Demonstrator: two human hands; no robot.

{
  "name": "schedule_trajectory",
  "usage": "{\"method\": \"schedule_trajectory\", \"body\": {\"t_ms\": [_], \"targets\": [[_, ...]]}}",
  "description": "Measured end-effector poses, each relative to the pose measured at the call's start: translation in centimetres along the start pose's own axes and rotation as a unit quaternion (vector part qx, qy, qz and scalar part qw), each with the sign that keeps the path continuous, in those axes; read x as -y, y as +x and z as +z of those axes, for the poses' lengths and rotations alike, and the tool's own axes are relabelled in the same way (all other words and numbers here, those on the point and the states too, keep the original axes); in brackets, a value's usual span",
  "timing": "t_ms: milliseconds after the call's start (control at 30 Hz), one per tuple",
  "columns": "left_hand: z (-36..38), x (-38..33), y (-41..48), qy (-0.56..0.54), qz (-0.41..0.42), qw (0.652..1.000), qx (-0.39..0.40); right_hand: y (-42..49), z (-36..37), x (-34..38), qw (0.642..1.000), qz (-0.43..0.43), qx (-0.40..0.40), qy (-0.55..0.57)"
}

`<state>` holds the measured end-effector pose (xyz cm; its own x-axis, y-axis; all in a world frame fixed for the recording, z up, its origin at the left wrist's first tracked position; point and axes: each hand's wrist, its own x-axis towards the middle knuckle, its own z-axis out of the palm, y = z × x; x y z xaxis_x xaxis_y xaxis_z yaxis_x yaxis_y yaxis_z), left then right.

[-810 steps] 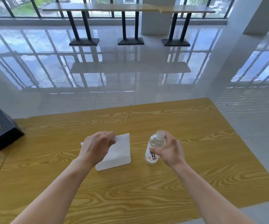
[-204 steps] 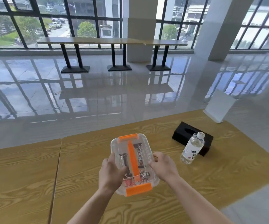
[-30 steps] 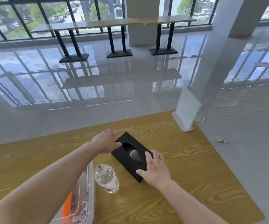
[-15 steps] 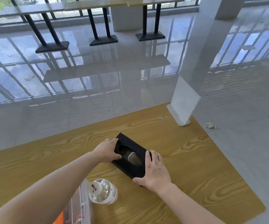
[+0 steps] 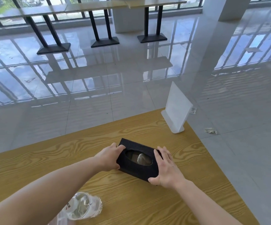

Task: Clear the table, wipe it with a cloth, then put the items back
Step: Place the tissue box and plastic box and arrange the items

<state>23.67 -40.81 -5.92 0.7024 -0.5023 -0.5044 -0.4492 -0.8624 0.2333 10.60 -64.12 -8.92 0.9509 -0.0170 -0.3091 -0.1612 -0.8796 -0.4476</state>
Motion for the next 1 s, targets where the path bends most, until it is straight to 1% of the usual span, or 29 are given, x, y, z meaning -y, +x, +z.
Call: {"method": "schedule_trajectory", "body": {"t_ms": [167,333,500,733,800,867,933,1000], "targets": [[-0.3,-1.3,0.7,-0.019,-0.031,0.999,-0.014,0.5,-0.5,-0.9,1.0,-0.004,-0.005,0.006],[-0.2,-2.5,1.8,-0.055,-0.07,0.995,-0.043,3.2,-2.8,-1.9,1.0,-0.015,0.013,0.011],[-0.3,-3.3,3.4,-0.115,-0.105,0.984,-0.081,5.8,-4.6,-3.4,1.0,-0.026,0.015,0.007],[-0.2,-3.9,4.0,-0.187,-0.141,0.968,-0.096,7.1,-5.4,-4.9,0.998,-0.058,0.025,0.021],[-0.1,-4.2,3.8,-0.244,-0.156,0.951,-0.108,6.6,-5.4,-5.7,0.996,-0.04,0.014,0.078],[0.0,-4.5,3.8,-0.319,-0.173,0.921,-0.143,5.8,-5.4,-6.6,0.989,-0.008,-0.007,0.147],[0.4,-4.8,3.9,-0.381,-0.187,0.889,-0.173,5.2,-5.3,-7.1,0.985,0.005,-0.014,0.169],[0.6,-5.2,4.0,-0.413,-0.192,0.872,-0.18,5.0,-4.8,-7.1,0.985,0.009,0.004,0.172]]}}
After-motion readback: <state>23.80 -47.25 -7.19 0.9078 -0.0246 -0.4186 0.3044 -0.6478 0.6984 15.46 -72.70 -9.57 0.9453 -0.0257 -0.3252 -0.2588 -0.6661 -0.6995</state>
